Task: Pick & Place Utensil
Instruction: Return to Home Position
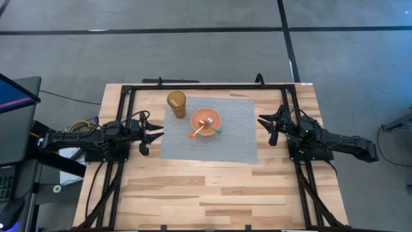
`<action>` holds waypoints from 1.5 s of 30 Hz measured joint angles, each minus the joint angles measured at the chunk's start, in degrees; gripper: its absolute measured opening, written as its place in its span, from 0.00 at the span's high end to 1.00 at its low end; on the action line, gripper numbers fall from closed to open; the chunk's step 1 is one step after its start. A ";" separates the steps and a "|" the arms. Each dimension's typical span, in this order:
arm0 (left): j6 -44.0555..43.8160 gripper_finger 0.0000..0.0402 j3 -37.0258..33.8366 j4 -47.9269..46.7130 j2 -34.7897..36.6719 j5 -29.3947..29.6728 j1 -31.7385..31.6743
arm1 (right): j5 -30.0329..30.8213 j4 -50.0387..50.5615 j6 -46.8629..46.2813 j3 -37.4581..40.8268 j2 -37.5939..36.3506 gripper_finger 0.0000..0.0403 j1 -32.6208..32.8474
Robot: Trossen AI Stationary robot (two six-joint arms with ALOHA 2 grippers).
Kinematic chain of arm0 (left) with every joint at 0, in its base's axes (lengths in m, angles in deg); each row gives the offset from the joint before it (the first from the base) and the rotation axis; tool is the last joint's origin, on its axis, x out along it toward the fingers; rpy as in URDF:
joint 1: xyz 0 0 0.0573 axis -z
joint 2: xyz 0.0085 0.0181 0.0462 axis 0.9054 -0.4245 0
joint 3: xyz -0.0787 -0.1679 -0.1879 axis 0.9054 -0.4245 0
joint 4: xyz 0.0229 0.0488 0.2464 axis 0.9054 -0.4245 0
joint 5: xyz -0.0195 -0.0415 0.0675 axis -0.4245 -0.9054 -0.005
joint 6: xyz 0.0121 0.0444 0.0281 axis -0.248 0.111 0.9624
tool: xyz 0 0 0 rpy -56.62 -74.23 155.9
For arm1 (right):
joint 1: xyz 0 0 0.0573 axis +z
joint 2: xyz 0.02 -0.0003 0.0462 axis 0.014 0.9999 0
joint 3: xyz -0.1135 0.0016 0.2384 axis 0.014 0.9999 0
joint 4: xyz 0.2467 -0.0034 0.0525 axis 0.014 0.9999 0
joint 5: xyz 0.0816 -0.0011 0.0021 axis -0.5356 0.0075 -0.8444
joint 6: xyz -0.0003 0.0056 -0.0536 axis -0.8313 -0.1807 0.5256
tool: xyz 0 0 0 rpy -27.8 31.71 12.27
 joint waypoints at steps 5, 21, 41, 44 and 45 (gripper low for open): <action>0.00 0.68 0.00 0.05 0.00 0.01 0.01 | 0.01 0.00 -0.01 0.00 0.00 0.76 0.00; 0.00 0.68 0.00 0.68 0.02 0.01 0.01 | 0.02 0.00 0.01 0.00 0.02 0.76 -0.02; 0.00 0.68 0.00 0.89 0.02 0.02 0.00 | 0.02 0.02 0.01 0.00 0.02 0.76 -0.02; 0.00 0.68 0.00 0.91 0.02 0.01 0.02 | 0.02 0.00 0.01 0.02 0.02 0.76 -0.01; 0.00 0.68 0.00 0.92 0.02 0.00 0.00 | 0.02 0.00 -0.01 0.00 0.00 0.76 -0.02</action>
